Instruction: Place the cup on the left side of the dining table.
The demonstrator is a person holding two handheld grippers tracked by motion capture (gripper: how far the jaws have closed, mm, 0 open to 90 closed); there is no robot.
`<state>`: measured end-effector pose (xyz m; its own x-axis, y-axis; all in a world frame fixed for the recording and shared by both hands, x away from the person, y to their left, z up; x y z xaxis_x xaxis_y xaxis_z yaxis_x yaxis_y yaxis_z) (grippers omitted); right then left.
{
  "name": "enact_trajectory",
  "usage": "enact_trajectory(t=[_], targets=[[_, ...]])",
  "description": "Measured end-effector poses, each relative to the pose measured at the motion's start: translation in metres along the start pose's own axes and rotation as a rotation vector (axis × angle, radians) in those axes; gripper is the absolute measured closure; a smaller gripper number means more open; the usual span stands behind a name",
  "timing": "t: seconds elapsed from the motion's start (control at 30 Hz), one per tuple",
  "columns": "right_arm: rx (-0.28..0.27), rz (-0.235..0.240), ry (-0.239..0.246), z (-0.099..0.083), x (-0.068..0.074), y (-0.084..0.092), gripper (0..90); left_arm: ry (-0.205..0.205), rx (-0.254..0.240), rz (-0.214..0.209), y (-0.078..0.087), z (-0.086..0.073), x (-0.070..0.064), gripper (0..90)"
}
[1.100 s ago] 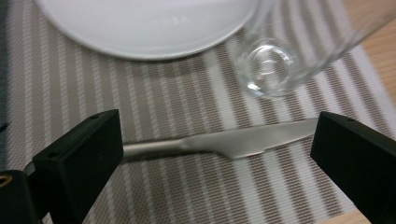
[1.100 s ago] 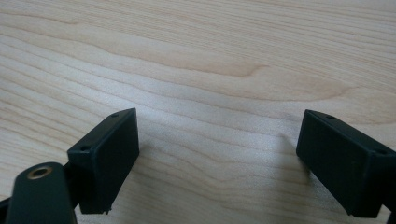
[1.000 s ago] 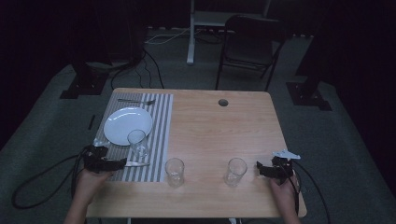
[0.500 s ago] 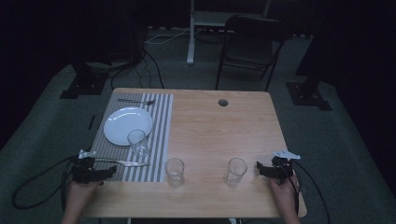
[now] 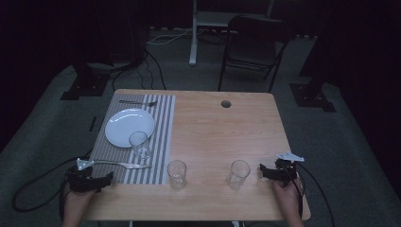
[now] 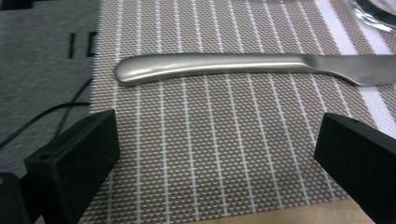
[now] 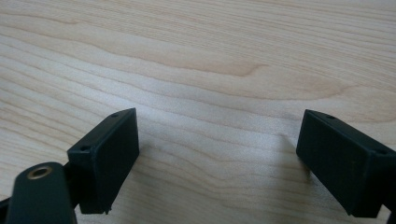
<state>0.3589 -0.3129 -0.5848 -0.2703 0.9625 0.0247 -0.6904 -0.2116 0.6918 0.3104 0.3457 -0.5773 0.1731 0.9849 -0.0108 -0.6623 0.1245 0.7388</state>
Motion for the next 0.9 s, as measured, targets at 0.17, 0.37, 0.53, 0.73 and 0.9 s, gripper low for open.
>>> enact_trajectory(t=[0.17, 0.37, 0.53, 0.73, 0.9], targets=[[0.000, 0.000, 0.000, 0.0000, 0.0000, 0.0000, 12.7, -0.028, -0.005, 0.005, -0.0018, -0.0033, 0.0027, 0.8], [0.000, -0.003, -0.004, -0.0003, 0.0004, 0.0002, 12.7, -0.052, -0.019, -0.001, -0.0019, -0.0052, 0.0037, 0.8], [0.000, -0.003, -0.004, -0.0003, 0.0004, 0.0002, 12.7, -0.044, -0.020, 0.007, -0.0011, -0.0061, 0.0028, 0.8], [0.000, -0.004, -0.006, -0.0003, 0.0004, 0.0003, 12.6, -0.041, -0.019, 0.010, -0.0009, -0.0064, 0.0028, 0.8], [0.000, -0.004, -0.006, -0.0003, 0.0004, 0.0003, 12.6, -0.039, -0.019, 0.011, -0.0008, -0.0065, 0.0028, 0.9]])
Point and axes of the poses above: each handheld gripper's, and its own axes: y roughly backward along the jaws, z roughly out of its top, x roughly to its left, the point moved 5 cm from there along -y, roughly forward along the jaws, and after that the axes turned 1 degree about -y, right-handed, at the moved point
